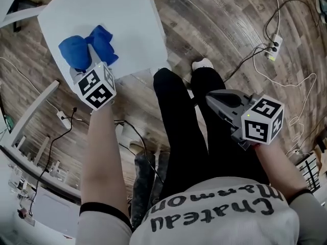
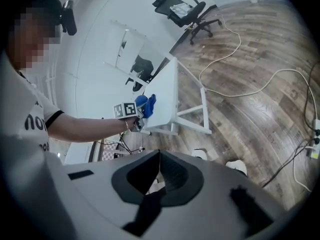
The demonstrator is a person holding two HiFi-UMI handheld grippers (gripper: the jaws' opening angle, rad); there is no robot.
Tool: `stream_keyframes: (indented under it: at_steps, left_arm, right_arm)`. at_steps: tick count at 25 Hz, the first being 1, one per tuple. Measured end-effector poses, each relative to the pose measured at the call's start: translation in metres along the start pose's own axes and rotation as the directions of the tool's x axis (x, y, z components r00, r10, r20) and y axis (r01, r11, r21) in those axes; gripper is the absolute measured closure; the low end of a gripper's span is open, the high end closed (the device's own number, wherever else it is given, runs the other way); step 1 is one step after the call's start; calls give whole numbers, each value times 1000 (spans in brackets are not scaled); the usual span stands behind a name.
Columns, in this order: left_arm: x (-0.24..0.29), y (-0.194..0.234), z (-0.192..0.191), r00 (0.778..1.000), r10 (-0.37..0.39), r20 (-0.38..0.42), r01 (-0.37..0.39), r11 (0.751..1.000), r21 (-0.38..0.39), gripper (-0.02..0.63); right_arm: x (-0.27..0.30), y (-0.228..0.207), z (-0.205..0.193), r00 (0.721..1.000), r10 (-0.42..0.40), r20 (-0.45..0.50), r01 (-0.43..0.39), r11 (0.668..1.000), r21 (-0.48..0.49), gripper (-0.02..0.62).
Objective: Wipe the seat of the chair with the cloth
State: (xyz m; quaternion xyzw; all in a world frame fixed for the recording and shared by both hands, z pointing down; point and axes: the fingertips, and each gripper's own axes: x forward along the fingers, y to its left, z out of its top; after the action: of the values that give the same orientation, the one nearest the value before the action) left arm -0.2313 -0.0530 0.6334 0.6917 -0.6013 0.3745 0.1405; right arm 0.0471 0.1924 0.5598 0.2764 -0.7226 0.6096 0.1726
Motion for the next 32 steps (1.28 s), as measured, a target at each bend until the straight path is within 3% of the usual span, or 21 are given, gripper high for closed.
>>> stream_keyframes:
  at_steps: [9,14,22,25,29,32]
  left_arm:
    - [-5,-89,32,993,-111,45,109,994,27,531]
    - [-7,-131,47,985,-148,87,149,989,-2,531]
    - [-11,-182,63,960,-255,116,256,967,1,528]
    - [-14,-202,68,936,-335,111,336,942,10,525]
    - [-29,-237,81,860,-494,127,493,869,40,502]
    - [-46,-229,93,848,-488,208,491,870,43,500]
  right_arm:
    - [-41,-32,4,999,-7,53,5,999,32,578]
    - [-50,-36,8,998,5,64,-7,999,32,578]
    - [-57,-37,16,997,-7,76,5,1000,25,578]
    - [-53,-31,16,998,-9,63,8,1000,17,578]
    - [-46,-20,19,999,-15,43,15,1000,-5,578]
    - [-37,-5,26,1000,-9,18,9,999,-36,578]
